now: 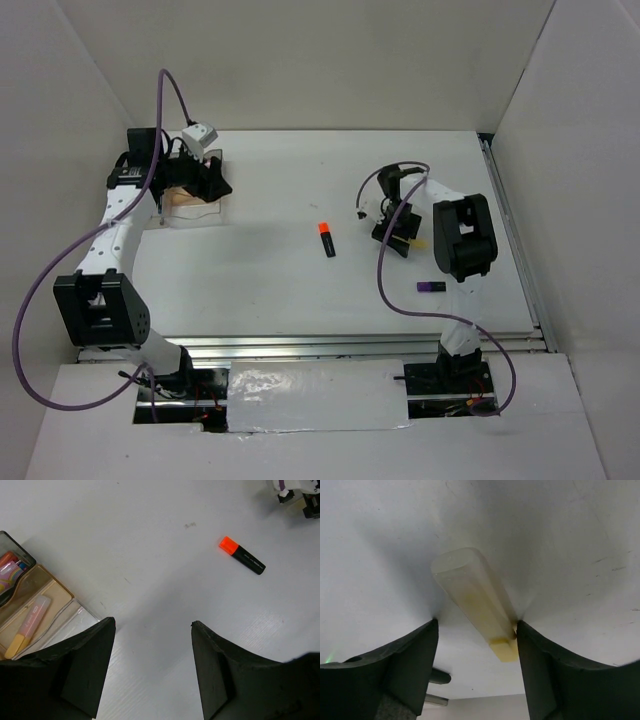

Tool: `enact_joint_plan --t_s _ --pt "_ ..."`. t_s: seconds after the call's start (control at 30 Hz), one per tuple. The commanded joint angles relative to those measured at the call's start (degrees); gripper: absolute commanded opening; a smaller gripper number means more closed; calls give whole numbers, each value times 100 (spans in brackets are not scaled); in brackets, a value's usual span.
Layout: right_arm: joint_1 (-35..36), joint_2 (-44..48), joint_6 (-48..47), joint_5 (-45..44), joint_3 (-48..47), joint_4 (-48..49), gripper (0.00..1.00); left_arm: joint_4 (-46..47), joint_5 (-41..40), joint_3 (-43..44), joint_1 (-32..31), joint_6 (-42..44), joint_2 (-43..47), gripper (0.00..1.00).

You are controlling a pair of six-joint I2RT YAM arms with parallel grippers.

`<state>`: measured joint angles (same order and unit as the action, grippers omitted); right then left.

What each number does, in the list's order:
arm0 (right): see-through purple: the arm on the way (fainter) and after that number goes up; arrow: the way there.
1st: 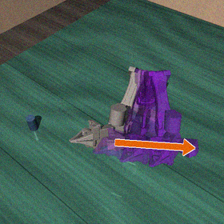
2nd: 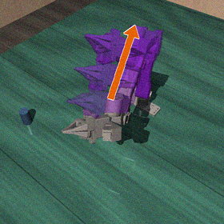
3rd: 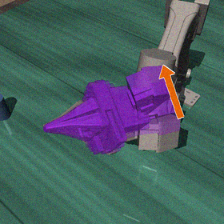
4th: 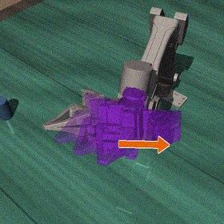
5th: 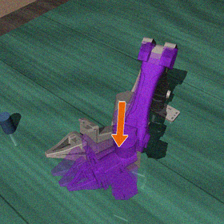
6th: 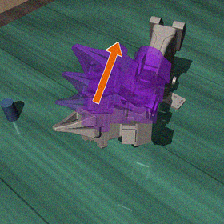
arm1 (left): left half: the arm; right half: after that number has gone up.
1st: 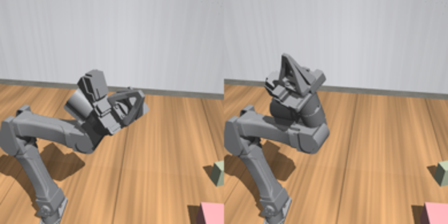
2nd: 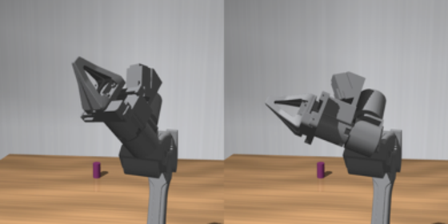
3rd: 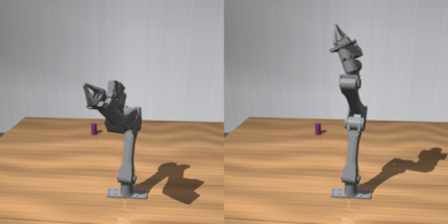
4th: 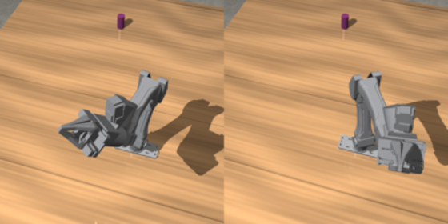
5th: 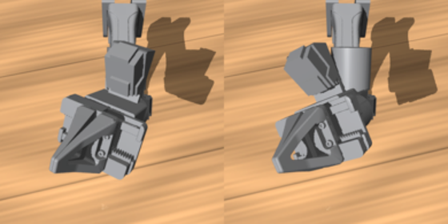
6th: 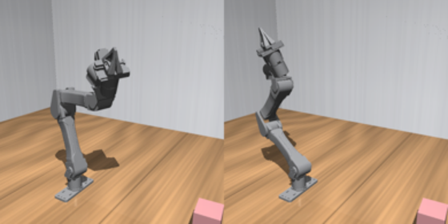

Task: Sort the stationery into containers
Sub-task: Pick up the pen from the center of the board.

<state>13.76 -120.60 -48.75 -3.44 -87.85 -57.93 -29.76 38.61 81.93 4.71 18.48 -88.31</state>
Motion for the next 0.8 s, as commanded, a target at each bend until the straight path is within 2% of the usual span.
enact_joint_plan --t_s 0.0,0.13,0.17,0.23,0.33,0.47,0.53,0.6,0.7,0.77 --pt "92 -157 -108 89 -92 28 68 84 427 -72 30 -195 332 74" --pt "162 -280 -143 142 -188 -139 58 137 796 -195 30 -433 376 73" --pt "188 -306 -126 125 -223 -174 45 154 849 -230 21 -468 385 73" --pt "197 -316 -82 142 -241 -219 0 224 938 -317 -5 -608 437 72" --pt "232 -210 58 291 -267 -323 0 453 903 -545 -67 -889 596 71" --pt "250 106 551 1414 -802 -843 0 865 833 -845 -163 -1514 877 70" --pt "267 308 1050 2459 -1172 -1053 0 1287 736 -1056 -260 -2224 1087 69" --pt "337 703 1726 3458 -1287 -958 0 1603 605 -1179 -409 -2830 1228 67" --pt "530 1230 2787 4339 -1173 -449 0 1789 280 -1092 -699 -3498 1264 63" --pt "645 1451 3247 4606 -1164 -132 0 1877 147 -978 -848 -3982 1203 63"
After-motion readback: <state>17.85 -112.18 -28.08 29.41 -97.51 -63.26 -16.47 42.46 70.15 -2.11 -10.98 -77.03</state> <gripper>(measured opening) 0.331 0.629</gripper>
